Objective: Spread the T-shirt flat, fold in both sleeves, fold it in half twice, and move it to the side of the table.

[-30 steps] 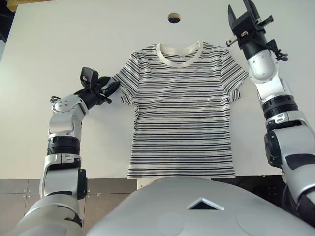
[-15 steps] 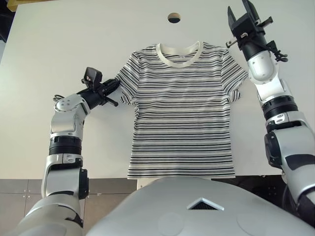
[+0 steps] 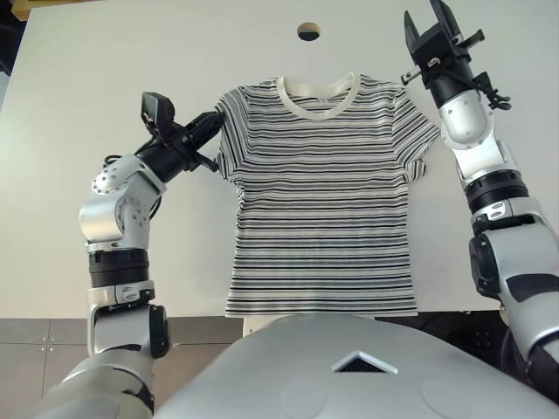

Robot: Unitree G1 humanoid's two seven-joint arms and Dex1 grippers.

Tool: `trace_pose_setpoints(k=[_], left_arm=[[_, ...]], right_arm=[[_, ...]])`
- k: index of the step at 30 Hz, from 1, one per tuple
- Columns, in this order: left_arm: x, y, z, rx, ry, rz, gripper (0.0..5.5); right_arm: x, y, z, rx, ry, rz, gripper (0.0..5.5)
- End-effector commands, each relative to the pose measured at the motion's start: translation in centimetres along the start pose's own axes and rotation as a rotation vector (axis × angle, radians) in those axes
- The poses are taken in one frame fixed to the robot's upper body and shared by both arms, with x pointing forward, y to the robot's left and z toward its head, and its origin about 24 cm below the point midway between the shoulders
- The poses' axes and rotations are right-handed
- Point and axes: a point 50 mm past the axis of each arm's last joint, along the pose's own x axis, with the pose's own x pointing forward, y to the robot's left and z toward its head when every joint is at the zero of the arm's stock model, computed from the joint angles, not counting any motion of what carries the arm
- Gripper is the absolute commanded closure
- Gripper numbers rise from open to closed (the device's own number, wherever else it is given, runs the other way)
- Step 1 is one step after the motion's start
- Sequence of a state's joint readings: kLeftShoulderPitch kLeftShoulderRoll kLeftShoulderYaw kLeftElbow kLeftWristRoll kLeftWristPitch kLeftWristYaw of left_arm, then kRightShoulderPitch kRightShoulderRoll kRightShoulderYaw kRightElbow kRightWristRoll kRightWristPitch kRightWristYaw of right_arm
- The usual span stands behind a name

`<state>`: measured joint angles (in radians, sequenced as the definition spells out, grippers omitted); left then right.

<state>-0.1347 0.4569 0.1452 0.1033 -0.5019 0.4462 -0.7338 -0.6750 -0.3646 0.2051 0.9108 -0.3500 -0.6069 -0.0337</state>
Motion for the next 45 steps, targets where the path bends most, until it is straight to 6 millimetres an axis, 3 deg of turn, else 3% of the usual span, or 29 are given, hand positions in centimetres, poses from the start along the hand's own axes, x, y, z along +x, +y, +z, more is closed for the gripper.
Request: trace_pose_setpoints(k=[1, 6, 10, 15, 20, 25, 30, 35, 39, 42, 45], left_arm=[[0.9, -1.8, -0.5, -0.018, 0.012, -0.067, 5.38], [2.8, -4.4, -1.1, -0.06, 0.01, -0.132, 5.38], [4.2, -5.7, -1.9, -0.11, 0.023, -0.146, 5.38], [4.6, -6.0, -2.2, -0.136, 0.032, -0.122, 5.02], [4.5, -6.2, -2.1, -0.143, 0.023, -0.121, 4.2], [4.3, -6.3, -1.8, -0.134, 0.012, -0.119, 3.38], [4.0, -6.5, -0.8, -0.137, -0.038, -0.127, 3.38], [3.8, -6.1, -0.1, -0.115, -0.058, -0.107, 3.35], [3.3, -5.2, -0.1, 0.18, -0.045, -0.013, 3.35], [2.4, -4.9, 0.4, 0.394, -0.08, -0.006, 3.35], [1.5, -4.9, 0.9, 0.485, -0.114, -0.034, 3.35]], right_arm=[[-0.8, -1.4, -1.3, 0.01, 0.058, -0.021, 3.8], [-2.8, -2.7, -3.4, 0.33, 0.153, 0.013, 3.8], [-5.5, -4.0, -5.5, 0.536, 0.278, 0.155, 3.8], [-7.3, -4.2, -5.6, 0.782, 0.382, 0.379, 3.8], [-8.8, -3.3, -7.8, 0.768, 0.598, 0.401, 3.8], [-9.7, -1.5, -8.9, 0.754, 0.689, 0.447, 3.8], [-10.5, -0.5, -9.3, 0.747, 0.719, 0.501, 3.8], [-10.4, -0.4, -8.6, 0.758, 0.683, 0.539, 4.69], [-10.2, -1.1, -8.1, 0.753, 0.662, 0.529, 5.36], [-9.8, -1.8, -7.6, 0.75, 0.635, 0.511, 5.36], [-9.0, -2.7, -6.5, 0.738, 0.583, 0.493, 5.36]])
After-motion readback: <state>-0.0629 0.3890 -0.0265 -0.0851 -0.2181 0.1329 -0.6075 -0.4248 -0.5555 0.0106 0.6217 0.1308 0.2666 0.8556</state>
